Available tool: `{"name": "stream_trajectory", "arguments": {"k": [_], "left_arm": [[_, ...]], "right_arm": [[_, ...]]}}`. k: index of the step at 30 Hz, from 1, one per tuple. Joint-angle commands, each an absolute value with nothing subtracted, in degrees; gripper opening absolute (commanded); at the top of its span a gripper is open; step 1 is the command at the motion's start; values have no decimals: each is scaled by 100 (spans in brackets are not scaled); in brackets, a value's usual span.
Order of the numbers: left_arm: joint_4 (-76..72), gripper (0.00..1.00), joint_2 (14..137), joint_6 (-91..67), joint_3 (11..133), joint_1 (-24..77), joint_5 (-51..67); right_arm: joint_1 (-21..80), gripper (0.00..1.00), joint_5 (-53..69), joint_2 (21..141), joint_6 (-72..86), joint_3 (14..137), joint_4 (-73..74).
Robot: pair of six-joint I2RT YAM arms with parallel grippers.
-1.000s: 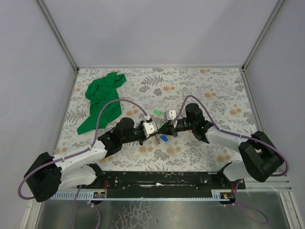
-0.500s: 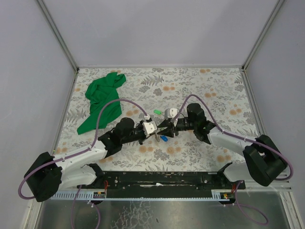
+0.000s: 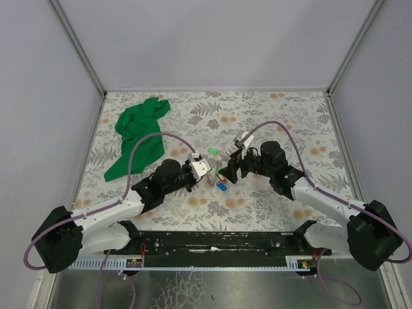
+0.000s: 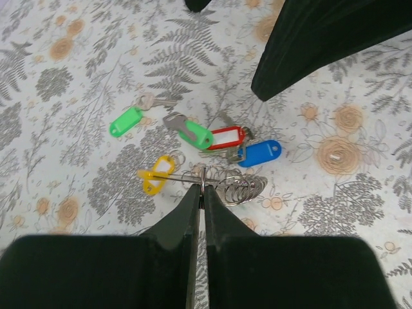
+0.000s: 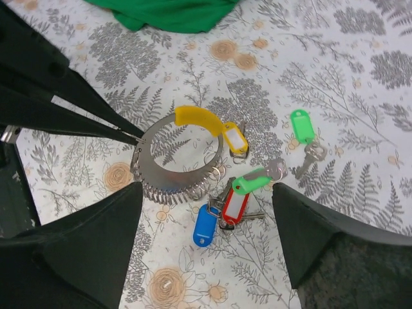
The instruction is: Put the keys on the keyring
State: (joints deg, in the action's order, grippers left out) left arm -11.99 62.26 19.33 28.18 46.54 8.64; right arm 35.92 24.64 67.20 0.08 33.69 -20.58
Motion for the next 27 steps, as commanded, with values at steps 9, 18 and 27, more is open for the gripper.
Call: {"name": "stream_trajectory", "arguments": {"k": [9,18,27], "left_arm": [[-1834,0,5939,1492,2631,4690,-895],[-1950,0,5901,1295,2549,4661,-1492],[-2013,0,5804,1195,2475,4583,-1516]], "right_arm": [[3571,93,2080,7689,605,4255,-813],[3958,66,1661,8590,608,4533,-804],[4237,39,1424,9324,689,4790,-999]]}}
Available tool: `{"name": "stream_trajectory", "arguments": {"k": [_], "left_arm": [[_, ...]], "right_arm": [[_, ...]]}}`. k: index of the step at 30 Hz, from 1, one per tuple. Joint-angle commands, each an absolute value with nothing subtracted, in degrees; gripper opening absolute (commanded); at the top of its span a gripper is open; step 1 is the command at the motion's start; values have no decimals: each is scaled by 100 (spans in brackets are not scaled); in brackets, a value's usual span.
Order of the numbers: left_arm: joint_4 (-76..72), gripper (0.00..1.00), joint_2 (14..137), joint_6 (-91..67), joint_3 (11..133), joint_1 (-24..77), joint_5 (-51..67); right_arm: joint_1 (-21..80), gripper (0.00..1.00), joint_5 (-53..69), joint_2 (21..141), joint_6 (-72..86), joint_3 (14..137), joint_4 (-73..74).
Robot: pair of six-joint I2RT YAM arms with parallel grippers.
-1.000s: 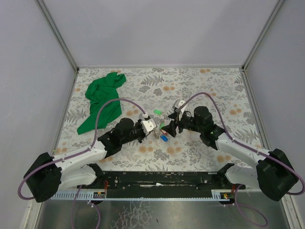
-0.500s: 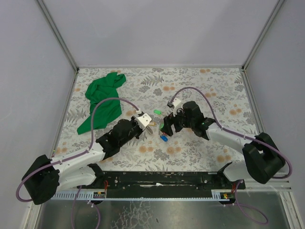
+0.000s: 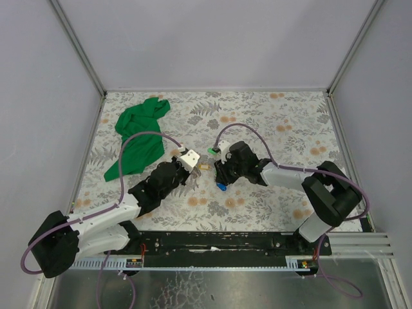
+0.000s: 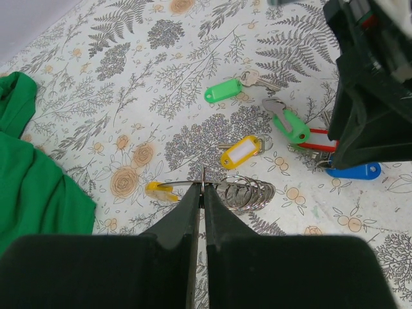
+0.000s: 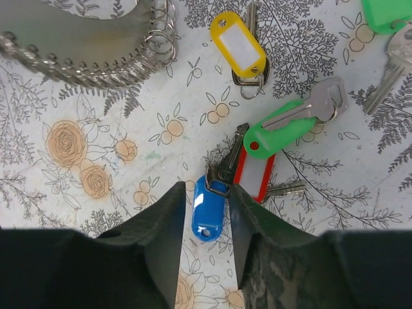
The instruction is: Put the keys on the keyring
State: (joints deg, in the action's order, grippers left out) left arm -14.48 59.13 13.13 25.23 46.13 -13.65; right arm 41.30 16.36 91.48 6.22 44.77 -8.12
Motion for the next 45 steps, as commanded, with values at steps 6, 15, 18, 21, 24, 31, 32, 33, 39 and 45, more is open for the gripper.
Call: {"name": "stream_trajectory", "arguments": {"k": [6,15,18,21,24,31,32,33,39,45], "left_arm": [[-1988,0,5837,1184,2491,4571,-1488],[-1956,0,5868,1170,2523,4567,-1456],[-1944,0,5869,1161,2524,4562,-1435],[-1944,0,5853,1166,2516,4564,-1417],[-1938,0,5844,1162,2523,4562,-1395],[-1913,0,5831,1158,2531,4562,-1324],[-1916,0,5823,1153,2536,4564,-1319],[-1913,0,5820,1144,2536,4564,-1306],[-1906,0,5837,1133,2535,4562,-1238],[-1902,0,5887,1127,2546,4563,-1231]], "right_arm": [[4296,31,1327,9575,676,4919,-937],[4306,14,1283,9840,646,5087,-780],[4306,3,1274,9659,633,5156,-515],[4306,0,1274,9278,661,5182,-167],[4306,0,1139,8977,692,5308,426],[4304,0,657,8504,961,5561,1783],[4300,0,523,8440,1005,5560,1941],[4301,0,367,8386,1058,5563,2067],[4279,0,-899,8162,1307,5652,2639],[3687,0,-2021,8220,1818,5828,2823]]}}
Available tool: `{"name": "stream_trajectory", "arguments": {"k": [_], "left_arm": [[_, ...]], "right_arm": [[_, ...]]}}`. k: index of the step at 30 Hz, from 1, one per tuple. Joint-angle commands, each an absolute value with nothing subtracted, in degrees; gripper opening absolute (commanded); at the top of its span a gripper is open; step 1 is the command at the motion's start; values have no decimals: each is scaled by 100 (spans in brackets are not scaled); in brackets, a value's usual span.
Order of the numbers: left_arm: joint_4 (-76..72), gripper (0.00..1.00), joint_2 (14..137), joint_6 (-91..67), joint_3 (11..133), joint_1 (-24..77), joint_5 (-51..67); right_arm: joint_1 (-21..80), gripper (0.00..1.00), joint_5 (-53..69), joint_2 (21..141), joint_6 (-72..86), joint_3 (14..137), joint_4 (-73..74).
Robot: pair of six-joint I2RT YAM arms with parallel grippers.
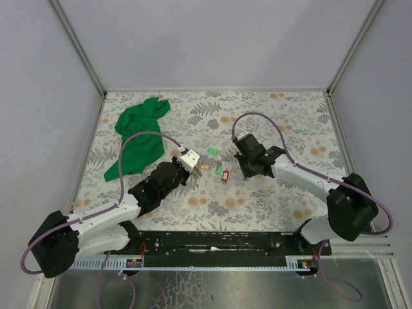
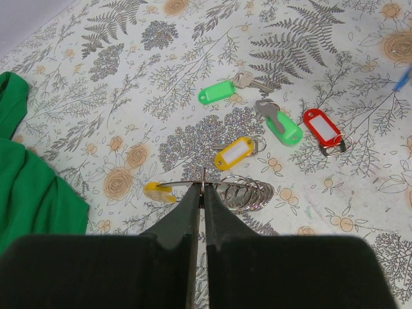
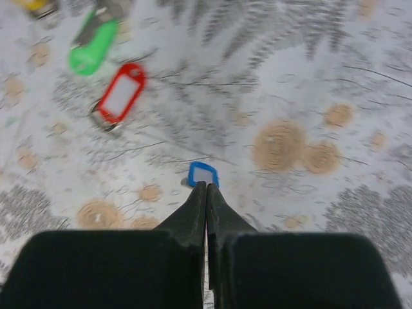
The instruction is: Put the keys on the keyring
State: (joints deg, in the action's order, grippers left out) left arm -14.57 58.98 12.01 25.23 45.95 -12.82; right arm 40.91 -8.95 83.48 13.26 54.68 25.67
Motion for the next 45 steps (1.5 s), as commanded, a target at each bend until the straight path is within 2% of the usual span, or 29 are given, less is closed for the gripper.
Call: {"name": "stream_trajectory", "arguments": {"k": [1,5,12,27,30,37,42,45], "left_arm": [[-1905,0,5889,1132,2541,4564,-1225],[-1909,0,5912,1128,2547,4562,-1220],[-1869,0,5983,1109,2584,4568,-1187],[-1837,0,6017,1081,2611,4563,-1146],[-1820,0,6020,1082,2619,4563,-1156],[-1805,0,6000,1061,2619,4563,-1155],[-1806,0,5977,1047,2610,4565,-1144],[-1807,0,5987,1049,2611,4564,-1145]], "right_arm": [[3576,0,-2207,8211,1933,5819,2797],[3417,0,-2694,8152,2351,5623,2526],[3431,0,-2303,8506,3171,5066,2140],[4334,0,-2036,8686,4319,4540,1506],[4335,0,-2351,8597,4214,4612,1588],[4125,0,-3963,8400,3557,5265,2220],[3889,0,-4319,8313,3504,5283,2195],[3894,0,-4110,8369,3550,5222,2254]]}}
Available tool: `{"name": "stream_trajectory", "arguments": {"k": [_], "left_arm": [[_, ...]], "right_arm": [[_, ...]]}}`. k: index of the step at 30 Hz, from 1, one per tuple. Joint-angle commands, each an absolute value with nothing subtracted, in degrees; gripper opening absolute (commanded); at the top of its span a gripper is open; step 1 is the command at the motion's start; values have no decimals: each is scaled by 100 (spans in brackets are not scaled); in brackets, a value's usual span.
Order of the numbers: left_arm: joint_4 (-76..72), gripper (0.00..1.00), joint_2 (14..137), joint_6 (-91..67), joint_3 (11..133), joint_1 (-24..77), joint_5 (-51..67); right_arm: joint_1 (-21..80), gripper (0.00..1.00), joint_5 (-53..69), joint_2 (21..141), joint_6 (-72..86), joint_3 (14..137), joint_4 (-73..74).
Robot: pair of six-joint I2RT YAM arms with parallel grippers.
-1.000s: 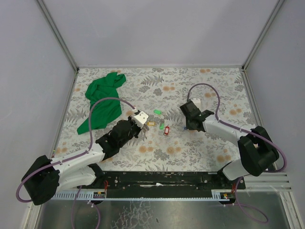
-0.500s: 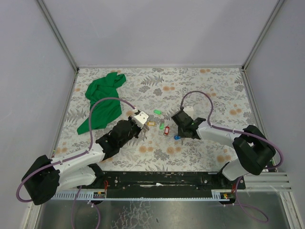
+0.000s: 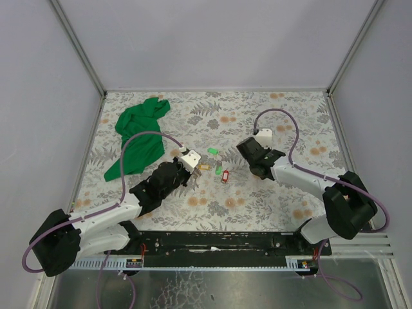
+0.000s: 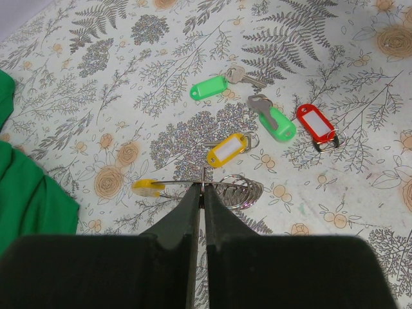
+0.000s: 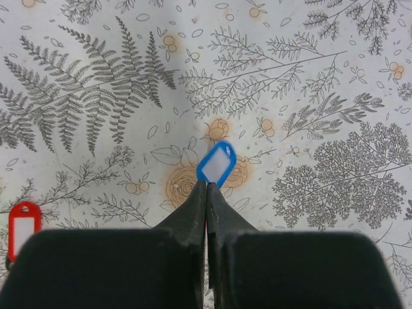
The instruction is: Put the keys on the keyring
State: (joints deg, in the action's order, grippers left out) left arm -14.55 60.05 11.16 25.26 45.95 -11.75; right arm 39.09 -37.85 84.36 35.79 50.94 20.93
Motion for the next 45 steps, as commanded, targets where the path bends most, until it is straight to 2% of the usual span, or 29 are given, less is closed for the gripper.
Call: {"name": "stream_trajectory", "arguments": {"k": [1,7,20,25,39,45], "left_arm": [[-1811,0,5995,1054,2610,4561,-1140],[-1802,0,6041,1044,2636,4564,-1117],[-1777,0,6073,1036,2655,4563,-1132],[-1782,0,6071,1037,2647,4567,-1138],[-1776,0,6073,1028,2655,4565,-1103],[-1762,0,6063,1020,2657,4563,-1092]], "right_arm": [[3900,0,-3996,8380,3610,5161,2278],[4001,0,-3057,8386,3971,4663,2147],[4538,2,-2056,8646,4708,4336,1666],[4544,13,-1859,8797,4534,4514,1680],[4458,53,-1912,8280,3571,4725,2409],[4125,59,-1223,8282,3143,4494,2002]]}}
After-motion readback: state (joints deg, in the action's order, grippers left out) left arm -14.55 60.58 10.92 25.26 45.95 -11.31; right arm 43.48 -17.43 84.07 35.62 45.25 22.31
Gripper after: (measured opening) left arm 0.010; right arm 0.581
